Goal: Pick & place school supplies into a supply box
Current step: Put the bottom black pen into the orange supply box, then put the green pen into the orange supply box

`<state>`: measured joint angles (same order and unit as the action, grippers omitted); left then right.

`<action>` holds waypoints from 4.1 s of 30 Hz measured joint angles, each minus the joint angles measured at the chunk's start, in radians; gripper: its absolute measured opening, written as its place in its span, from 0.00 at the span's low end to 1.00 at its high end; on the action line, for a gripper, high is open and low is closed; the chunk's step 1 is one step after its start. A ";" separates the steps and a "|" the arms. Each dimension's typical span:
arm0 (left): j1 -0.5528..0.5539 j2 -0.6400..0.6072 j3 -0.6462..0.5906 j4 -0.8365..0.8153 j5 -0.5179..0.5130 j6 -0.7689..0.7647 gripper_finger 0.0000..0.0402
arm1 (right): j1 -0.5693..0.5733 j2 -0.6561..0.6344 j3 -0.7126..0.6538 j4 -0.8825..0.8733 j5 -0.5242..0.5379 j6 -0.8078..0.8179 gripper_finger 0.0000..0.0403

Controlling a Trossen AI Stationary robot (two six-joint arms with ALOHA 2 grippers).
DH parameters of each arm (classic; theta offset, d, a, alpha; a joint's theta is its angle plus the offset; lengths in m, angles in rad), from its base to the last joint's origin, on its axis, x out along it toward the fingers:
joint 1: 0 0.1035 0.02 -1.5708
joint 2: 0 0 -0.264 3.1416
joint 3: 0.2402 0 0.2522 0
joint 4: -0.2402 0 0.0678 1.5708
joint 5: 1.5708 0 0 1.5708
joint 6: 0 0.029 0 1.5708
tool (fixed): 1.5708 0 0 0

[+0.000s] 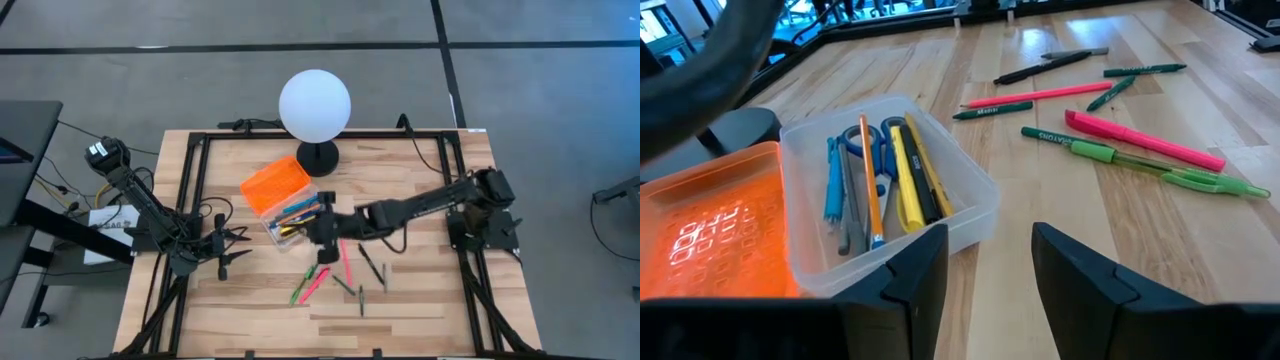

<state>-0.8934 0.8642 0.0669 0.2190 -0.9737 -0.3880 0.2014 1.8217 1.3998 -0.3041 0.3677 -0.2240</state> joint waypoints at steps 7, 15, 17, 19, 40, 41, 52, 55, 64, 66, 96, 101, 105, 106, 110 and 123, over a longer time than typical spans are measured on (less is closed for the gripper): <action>0.000 0.000 0.000 -0.003 0.000 -0.001 0.35 | -0.078 0.000 0.000 0.035 -0.112 -0.013 0.04; 0.000 0.000 0.000 -0.003 0.000 -0.004 0.35 | -0.101 0.105 -0.002 0.139 -0.145 -0.071 0.04; 0.000 0.000 0.000 -0.003 0.000 -0.009 0.35 | -0.106 0.134 -0.005 0.134 -0.137 -0.098 0.04; 0.000 0.000 0.000 -0.004 0.000 -0.012 0.35 | -0.109 0.171 0.003 0.159 -0.133 -0.116 0.04; 0.000 0.000 0.000 -0.029 0.000 -0.028 0.35 | -0.128 0.277 0.034 0.131 0.001 -0.292 0.12; 0.000 0.000 0.000 -0.029 0.000 -0.028 0.35 | -0.128 0.277 0.034 0.130 0.001 -0.289 0.13; 0.000 0.000 0.000 -0.029 -0.001 -0.042 0.35 | -0.108 0.275 0.034 0.126 0.078 -0.244 0.29; 0.000 0.000 0.000 -0.029 0.003 -0.072 0.35 | -0.075 0.258 0.034 0.098 0.130 -0.245 0.30; 0.000 0.000 0.000 -0.026 0.060 -0.153 0.35 | -0.013 0.131 0.033 -0.085 0.040 -0.177 0.27; 0.000 0.000 0.000 -0.021 0.067 -0.163 0.35 | -0.024 0.094 0.033 -0.119 -0.019 -0.142 0.26; -0.018 0.000 0.000 -0.019 0.097 -0.245 0.35 | -0.024 -0.017 0.031 -0.172 -0.430 -0.139 0.16; -0.018 0.000 0.000 -0.019 0.093 -0.245 0.35 | 0.003 -0.131 0.032 -0.134 -0.474 -0.184 0.16; -0.018 0.000 0.000 -0.019 0.089 -0.245 0.35 | 0.041 -0.250 0.033 -0.151 -0.479 -0.193 0.16; -0.018 0.000 0.000 -0.019 0.088 -0.245 0.35 | 0.049 -0.281 0.026 -0.157 -0.474 -0.193 0.16; -0.018 0.000 0.000 -0.019 0.087 -0.245 0.35 | 0.081 -0.439 -0.127 -0.056 -0.417 -0.175 0.16; -0.017 0.000 0.000 0.072 -0.003 -0.291 0.35 | 0.217 -0.917 -0.951 0.777 -0.019 -0.061 0.16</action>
<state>-0.9106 0.8642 0.0669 0.2914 -0.9768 -0.6791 0.4181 0.9045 0.4484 0.4733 0.3488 -0.2848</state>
